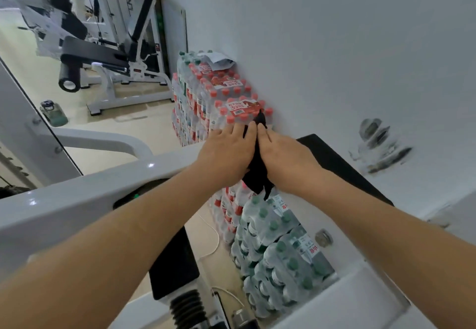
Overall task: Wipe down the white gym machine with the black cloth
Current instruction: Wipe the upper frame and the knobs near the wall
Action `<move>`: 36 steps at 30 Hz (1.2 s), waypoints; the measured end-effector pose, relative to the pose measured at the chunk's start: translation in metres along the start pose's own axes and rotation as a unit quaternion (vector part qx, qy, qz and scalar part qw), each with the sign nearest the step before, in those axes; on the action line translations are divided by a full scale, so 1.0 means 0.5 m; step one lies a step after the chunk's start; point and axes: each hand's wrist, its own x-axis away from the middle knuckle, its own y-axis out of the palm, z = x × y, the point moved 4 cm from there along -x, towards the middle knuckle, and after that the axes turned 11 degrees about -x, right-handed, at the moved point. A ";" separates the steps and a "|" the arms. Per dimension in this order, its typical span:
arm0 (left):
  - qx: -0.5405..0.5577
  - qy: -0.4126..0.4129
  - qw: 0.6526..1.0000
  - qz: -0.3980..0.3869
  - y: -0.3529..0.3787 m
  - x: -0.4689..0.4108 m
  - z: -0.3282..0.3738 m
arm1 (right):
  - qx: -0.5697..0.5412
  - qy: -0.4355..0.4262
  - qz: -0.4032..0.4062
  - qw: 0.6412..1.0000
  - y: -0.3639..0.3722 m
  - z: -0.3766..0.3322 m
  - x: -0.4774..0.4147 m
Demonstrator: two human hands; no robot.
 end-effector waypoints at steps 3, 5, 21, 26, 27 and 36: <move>0.058 0.036 0.998 -0.019 -0.013 0.027 0.005 | -0.041 -0.004 0.007 0.999 -0.027 0.007 0.070; 0.109 0.042 0.993 -0.032 -0.023 0.034 0.029 | -0.028 -0.014 0.010 0.999 -0.032 0.014 0.107; 0.798 -0.231 0.549 -0.094 -0.107 0.125 0.195 | -0.085 0.074 -0.086 0.990 -0.014 0.025 0.198; 0.665 -0.332 0.665 -0.071 -0.072 0.107 0.185 | -0.019 0.067 -0.110 0.991 -0.001 0.041 0.112; 0.662 -0.368 0.645 -0.102 -0.059 0.098 0.173 | -0.007 0.061 -0.112 0.992 0.001 0.034 0.103; 0.763 -0.346 0.518 -0.170 -0.063 0.108 0.186 | -0.001 -0.005 -0.134 0.991 -0.015 0.027 0.132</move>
